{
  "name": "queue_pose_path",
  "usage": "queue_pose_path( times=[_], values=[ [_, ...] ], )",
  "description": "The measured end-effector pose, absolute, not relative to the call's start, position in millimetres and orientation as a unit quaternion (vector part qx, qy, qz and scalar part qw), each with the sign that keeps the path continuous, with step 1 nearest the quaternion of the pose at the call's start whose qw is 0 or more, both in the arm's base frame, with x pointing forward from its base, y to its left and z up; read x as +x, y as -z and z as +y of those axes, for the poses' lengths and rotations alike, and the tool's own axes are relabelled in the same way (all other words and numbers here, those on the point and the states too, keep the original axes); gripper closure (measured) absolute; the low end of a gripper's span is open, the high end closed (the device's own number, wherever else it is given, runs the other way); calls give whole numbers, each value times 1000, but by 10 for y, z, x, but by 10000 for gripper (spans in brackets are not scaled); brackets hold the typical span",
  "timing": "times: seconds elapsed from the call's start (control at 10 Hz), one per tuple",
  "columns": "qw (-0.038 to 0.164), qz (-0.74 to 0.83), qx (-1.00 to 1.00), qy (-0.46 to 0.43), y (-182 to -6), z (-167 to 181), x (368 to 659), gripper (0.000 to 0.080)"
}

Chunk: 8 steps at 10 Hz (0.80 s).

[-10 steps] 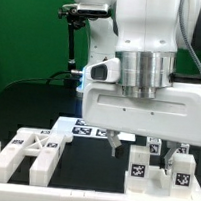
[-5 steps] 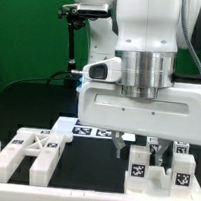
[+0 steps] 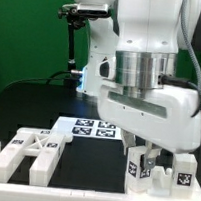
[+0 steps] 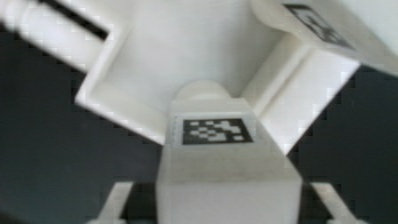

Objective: Assemble chair

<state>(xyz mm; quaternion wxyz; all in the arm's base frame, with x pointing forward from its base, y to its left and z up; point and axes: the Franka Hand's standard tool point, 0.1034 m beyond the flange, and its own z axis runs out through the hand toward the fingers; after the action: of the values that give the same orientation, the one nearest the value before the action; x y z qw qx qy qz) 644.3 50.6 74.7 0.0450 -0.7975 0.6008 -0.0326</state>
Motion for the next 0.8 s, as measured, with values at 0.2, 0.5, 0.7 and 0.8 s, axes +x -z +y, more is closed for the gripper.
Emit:
queue_pose_path(
  times=[0.2, 0.5, 0.7, 0.8],
  values=[
    [66, 678, -731, 19, -739, 481, 6449, 515],
    [63, 624, -778, 21, -736, 472, 6444, 425],
    [63, 438, -897, 6, -751, 381, 6434, 235],
    [67, 401, -913, -8, -730, 397, 6391, 168]
  ],
)
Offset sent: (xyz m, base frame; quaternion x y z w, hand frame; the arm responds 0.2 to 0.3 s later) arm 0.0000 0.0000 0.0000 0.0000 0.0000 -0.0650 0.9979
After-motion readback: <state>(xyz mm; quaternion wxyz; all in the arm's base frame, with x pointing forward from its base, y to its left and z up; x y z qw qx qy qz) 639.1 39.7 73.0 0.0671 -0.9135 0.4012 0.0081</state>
